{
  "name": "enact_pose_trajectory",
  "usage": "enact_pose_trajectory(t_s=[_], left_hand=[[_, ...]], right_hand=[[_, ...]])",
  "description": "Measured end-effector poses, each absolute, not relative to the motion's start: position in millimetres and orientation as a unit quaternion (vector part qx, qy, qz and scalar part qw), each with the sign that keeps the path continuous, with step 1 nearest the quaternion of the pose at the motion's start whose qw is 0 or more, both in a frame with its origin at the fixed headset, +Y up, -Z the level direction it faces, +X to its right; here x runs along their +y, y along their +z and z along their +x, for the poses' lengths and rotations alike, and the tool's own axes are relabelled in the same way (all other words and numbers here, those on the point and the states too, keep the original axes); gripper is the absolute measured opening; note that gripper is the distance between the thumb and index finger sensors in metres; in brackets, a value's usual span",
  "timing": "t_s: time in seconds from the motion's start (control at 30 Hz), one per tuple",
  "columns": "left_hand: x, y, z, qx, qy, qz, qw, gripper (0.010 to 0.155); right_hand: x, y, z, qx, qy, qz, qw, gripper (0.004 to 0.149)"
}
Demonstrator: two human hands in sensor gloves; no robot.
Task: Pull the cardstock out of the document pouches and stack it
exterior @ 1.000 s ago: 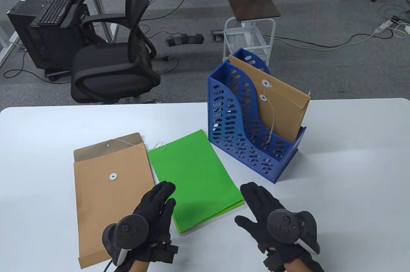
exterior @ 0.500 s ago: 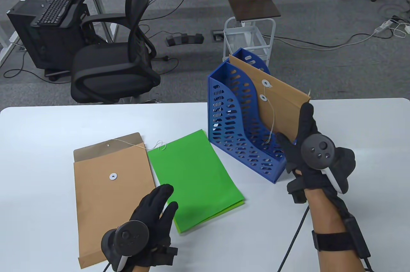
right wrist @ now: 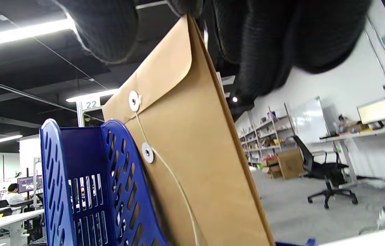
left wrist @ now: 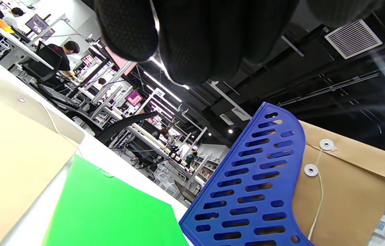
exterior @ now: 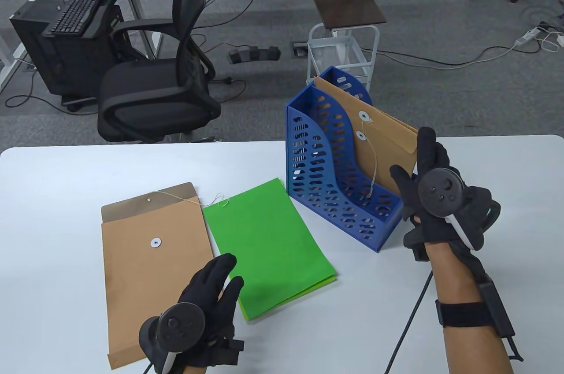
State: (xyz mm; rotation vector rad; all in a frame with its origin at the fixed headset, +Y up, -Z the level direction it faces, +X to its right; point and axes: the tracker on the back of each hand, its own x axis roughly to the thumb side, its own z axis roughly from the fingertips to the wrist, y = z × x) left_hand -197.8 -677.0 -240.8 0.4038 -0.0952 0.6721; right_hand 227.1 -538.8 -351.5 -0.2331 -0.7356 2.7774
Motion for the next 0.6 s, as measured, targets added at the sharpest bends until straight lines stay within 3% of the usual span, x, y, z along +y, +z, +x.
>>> enact_pose_trajectory(t_s=[0.27, 0.37, 0.6], left_hand=[[-678, -242, -198, -0.042, 0.326, 0.186, 0.926, 0.058], [-677, -242, -198, -0.041, 0.327, 0.185, 0.926, 0.058], [-678, -243, -197, -0.041, 0.329, 0.178, 0.926, 0.058]], right_hand=[[-536, -336, 214, -0.317, 0.927, -0.029, 0.197, 0.051], [-541, -344, 218, -0.283, 0.920, -0.003, 0.271, 0.045], [-579, -380, 241, -0.171, 0.890, -0.046, 0.421, 0.059]])
